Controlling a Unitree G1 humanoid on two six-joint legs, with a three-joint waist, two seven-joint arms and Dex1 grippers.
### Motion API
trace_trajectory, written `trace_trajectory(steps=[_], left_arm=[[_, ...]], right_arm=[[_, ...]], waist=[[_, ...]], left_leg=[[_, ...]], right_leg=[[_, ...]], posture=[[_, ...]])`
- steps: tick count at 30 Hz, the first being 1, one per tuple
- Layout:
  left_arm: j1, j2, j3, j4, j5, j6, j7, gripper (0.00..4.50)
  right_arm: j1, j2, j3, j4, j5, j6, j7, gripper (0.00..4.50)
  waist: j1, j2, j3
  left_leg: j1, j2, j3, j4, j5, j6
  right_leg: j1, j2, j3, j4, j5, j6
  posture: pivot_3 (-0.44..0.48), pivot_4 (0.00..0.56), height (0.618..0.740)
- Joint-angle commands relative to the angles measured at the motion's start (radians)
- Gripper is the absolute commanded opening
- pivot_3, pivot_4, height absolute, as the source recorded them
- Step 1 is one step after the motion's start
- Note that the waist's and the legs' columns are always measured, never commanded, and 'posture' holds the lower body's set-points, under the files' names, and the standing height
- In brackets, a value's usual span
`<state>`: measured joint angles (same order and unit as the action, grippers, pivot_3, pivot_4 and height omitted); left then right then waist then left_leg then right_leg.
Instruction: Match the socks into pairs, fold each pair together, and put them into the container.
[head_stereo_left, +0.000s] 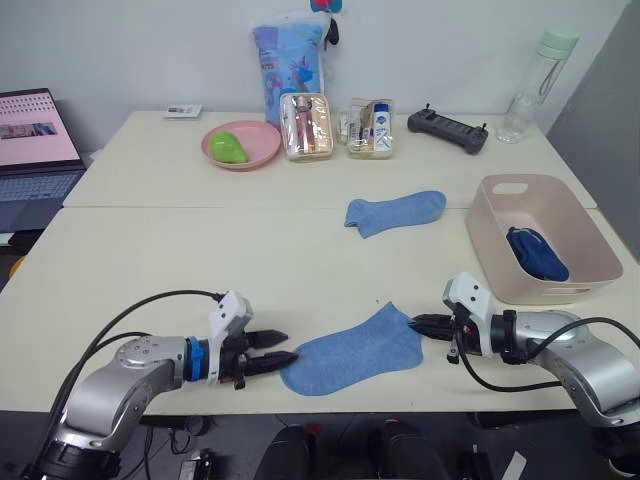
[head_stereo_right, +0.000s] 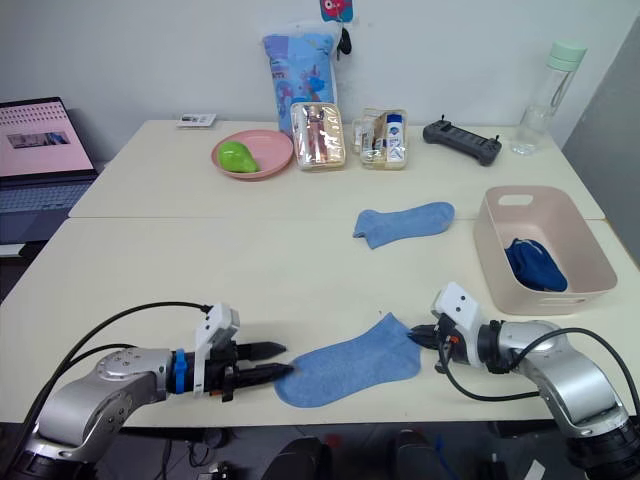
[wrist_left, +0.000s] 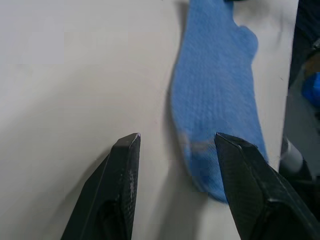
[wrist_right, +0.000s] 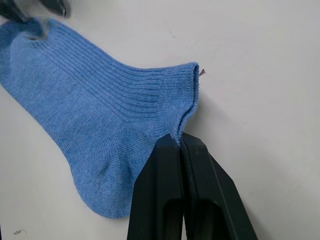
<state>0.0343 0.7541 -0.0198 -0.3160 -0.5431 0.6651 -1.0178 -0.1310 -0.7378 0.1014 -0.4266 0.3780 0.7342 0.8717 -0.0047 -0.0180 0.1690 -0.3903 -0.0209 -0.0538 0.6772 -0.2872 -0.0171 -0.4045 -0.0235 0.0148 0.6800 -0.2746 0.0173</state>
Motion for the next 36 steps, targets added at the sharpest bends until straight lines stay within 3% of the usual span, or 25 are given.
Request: trace_trajectory(steps=[1,4,10,16,23,32,36], left_arm=[[0.014,0.021,-0.045,-0.011,0.06,-0.029,0.008,2.45],[0.014,0.004,-0.047,-0.002,0.064,-0.053,0.012,1.85],[0.023,0.008,-0.044,-0.03,0.027,-0.054,-0.029,0.01],[-0.009,0.003,-0.053,0.001,0.063,-0.08,-0.009,0.01],[-0.184,0.012,-0.085,0.181,0.216,-0.268,-0.02,0.01],[-0.301,-0.047,-0.137,0.332,0.285,-0.354,-0.049,0.01],[-0.279,-0.037,-0.109,0.302,0.26,-0.346,-0.071,0.94]], right_arm=[[-0.002,-0.006,-0.008,-0.039,0.018,-0.002,0.002,0.0],[-0.001,-0.006,-0.007,-0.04,0.018,-0.003,0.002,0.0],[-0.004,-0.006,-0.005,-0.039,0.017,-0.005,0.004,0.0],[-0.001,0.001,-0.011,-0.039,0.017,-0.009,-0.003,0.0],[0.03,0.01,-0.048,-0.078,0.056,0.017,-0.018,0.0],[0.039,0.028,-0.049,-0.053,0.029,-0.019,-0.078,0.0],[0.034,0.015,-0.069,-0.037,0.021,-0.055,-0.073,1.07]], waist=[[0.0,0.0,0.0],[0.001,0.001,0.0],[0.001,0.001,0.0],[0.001,0.001,0.0],[0.002,0.0,0.0],[0.001,0.0,0.0],[0.001,0.0,0.0]], left_leg=[[0.0,0.0,0.0,0.0,0.0,0.0],[0.0,0.0,0.0,0.0,0.0,0.0],[0.0,0.0,0.0,0.0,0.0,0.0],[0.0,0.0,0.0,0.0,0.0,0.0],[0.0,0.0,0.0,0.0,0.0,0.0],[0.0,-0.001,0.0,0.0,0.0,0.0],[0.0,-0.001,0.001,0.0,0.0,0.0]], right_leg=[[0.0,0.0,0.0,0.0,0.0,0.0],[0.0,0.0,0.0,0.0,0.0,0.0],[0.0,0.0,0.0,0.0,0.0,0.0],[0.0,0.0,0.0,0.0,0.0,0.0],[0.0,0.0,0.0,0.0,0.0,0.0],[0.0,0.0,0.0,0.0,0.0,0.0],[0.0,0.0,0.0,0.0,0.0,0.0]], posture=[[0.0,0.15,0.74],[0.0,0.15,0.74],[0.0,0.15,0.74],[0.0,0.15,0.74],[0.0,0.15,0.74],[0.0,0.15,0.74],[0.0,0.15,0.74]])
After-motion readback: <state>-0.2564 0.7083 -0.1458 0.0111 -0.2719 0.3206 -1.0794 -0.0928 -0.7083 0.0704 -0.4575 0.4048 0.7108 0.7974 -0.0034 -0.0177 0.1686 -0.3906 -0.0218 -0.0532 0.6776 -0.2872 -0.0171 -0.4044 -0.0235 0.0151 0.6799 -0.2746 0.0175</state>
